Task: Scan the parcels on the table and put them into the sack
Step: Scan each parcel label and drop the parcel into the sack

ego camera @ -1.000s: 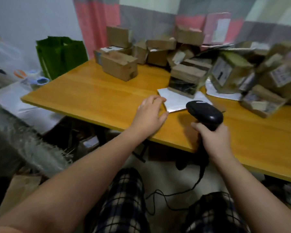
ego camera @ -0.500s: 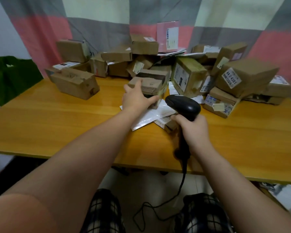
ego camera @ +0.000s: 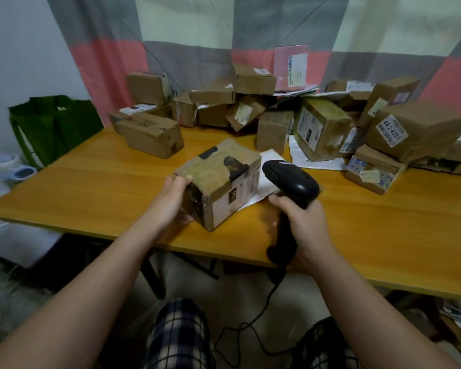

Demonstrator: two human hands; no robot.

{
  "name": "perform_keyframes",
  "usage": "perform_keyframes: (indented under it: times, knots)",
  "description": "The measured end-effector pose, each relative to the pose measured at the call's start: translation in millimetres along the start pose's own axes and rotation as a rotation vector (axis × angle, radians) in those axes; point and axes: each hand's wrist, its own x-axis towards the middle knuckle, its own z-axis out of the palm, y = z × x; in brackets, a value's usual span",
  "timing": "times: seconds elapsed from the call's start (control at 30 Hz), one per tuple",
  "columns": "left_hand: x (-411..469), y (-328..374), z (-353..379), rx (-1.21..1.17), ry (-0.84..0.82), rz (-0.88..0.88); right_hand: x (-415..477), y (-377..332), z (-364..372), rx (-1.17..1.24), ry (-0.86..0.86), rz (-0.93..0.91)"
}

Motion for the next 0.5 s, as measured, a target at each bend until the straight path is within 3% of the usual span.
perform_keyframes:
  times: [0.07,0.2,0.27,0.4,0.5]
  knots:
    - [0.9,-7.1,-13.2,0.316,0.118,0.22,-4.7,4.3,10.3,0.042,-0.019,0.014]
    - [-10.2,1.3,-13.4,0.457,0.238,0.791,-9.6,10.9,22.9,0.096,0.011,0.06]
    - [-14.0,6.9,-4.6,0.564,0.221,0.798,-10.2,13.8,25.7,0.112,0.013,0.078]
    - [-12.7,21.4,1.8,0.875,0.25,0.609,-18.1,31.2,29.0,-0.048,-0.004,0.078]
    - [-8.8,25.5,-0.2,0.716,0.199,0.573,-22.2,40.3,27.4,-0.109,-0.033,0.022]
